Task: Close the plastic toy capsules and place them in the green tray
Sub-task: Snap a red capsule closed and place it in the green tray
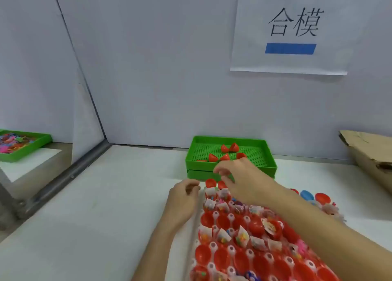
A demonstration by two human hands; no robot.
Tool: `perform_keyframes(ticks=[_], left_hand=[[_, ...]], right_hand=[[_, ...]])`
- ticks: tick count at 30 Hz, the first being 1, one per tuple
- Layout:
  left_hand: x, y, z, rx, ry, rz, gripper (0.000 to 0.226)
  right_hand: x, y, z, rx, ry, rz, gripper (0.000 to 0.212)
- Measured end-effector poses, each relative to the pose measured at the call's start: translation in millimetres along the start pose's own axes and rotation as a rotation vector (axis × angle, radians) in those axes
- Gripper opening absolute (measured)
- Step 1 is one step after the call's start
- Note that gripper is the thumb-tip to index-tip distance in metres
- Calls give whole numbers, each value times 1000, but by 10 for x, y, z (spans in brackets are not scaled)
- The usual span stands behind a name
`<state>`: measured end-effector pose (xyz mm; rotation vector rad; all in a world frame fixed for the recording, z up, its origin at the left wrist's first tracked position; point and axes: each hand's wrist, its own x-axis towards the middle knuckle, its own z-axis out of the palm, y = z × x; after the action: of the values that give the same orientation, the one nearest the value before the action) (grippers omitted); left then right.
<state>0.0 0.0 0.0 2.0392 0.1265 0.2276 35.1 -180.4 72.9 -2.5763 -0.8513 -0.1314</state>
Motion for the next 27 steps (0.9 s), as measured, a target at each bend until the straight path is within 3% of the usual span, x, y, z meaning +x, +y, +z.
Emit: perform_keyframes(ticks=[8,14,21,27], left_hand=[[57,-39,-23,-32,-86,103,8],[51,-28,-41,-26,-93,99,6],[53,-14,-49,-38,-99,120,7],[34,1,-59,-62,-93,100,7]], right_hand=[[268,-58,200,-301,-120,-11,42],[347,-47,265,-220,-193,28,47],[398,-38,265,-106,-184,78,23],[421,-56,249,-59,-104,75,31]])
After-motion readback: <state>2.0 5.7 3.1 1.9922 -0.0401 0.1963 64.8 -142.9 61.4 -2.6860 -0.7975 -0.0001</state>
